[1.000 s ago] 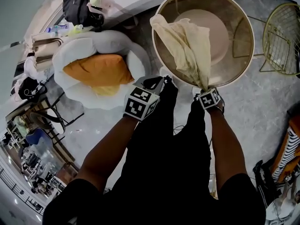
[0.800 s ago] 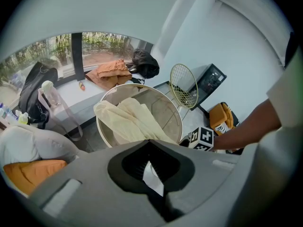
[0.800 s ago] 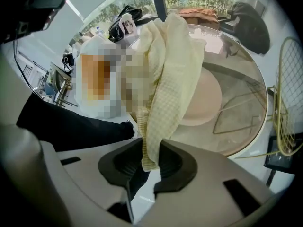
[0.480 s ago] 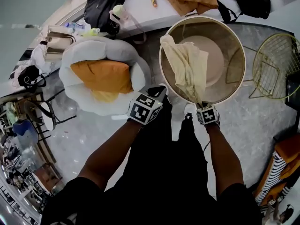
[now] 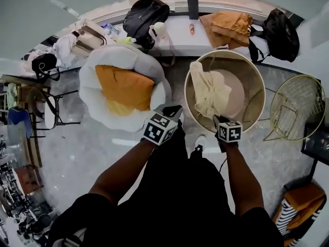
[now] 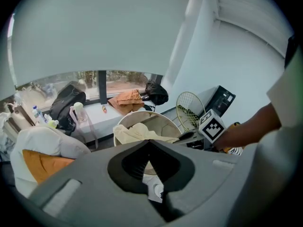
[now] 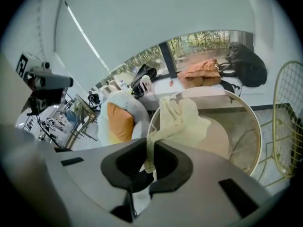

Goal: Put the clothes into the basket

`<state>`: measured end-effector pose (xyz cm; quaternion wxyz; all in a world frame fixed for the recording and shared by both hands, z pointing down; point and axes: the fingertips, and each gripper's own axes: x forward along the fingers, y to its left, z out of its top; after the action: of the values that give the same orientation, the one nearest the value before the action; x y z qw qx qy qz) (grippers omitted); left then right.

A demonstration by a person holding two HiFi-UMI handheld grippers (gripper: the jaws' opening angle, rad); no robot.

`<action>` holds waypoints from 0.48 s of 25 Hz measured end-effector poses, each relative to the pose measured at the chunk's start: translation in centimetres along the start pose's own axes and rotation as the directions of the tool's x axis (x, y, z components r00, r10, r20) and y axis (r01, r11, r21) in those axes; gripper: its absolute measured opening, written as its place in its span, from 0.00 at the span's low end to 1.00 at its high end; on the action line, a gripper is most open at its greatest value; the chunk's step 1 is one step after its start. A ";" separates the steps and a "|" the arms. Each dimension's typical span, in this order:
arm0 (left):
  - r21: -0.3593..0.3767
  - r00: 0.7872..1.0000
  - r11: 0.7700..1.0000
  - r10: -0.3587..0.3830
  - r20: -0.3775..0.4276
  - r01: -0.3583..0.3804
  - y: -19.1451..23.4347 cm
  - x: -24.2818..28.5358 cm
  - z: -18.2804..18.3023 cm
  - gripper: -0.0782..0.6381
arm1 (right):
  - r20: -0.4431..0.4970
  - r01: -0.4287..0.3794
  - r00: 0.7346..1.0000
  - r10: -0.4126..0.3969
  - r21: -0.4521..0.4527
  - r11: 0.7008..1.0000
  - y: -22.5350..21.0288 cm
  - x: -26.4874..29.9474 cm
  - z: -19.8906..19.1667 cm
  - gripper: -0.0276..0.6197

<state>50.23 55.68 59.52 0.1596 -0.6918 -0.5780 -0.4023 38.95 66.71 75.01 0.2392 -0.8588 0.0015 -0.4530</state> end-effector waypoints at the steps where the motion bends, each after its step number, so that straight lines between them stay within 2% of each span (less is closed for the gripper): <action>1: -0.004 1.000 1.000 0.013 0.018 -0.013 -0.1 -0.7 0.2 0.11 | 0.032 -0.015 0.999 0.016 -0.003 1.000 0.7 -0.7 1.3 0.11; 7: -0.046 0.990 0.996 0.082 0.118 -0.077 -0.6 -4.6 1.1 0.11 | 0.184 -0.071 0.980 0.073 -0.022 0.997 3.9 -5.3 7.0 0.11; 12: -0.080 0.975 0.991 0.120 0.186 -0.107 -1.3 -6.9 1.7 0.11 | 0.269 -0.088 0.957 0.109 -0.089 0.992 6.0 -9.3 11.3 0.11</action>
<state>49.55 52.58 53.06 0.1023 -0.7640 -0.5358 -0.3446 43.51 68.09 59.96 0.2266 -0.9203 0.0286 -0.3175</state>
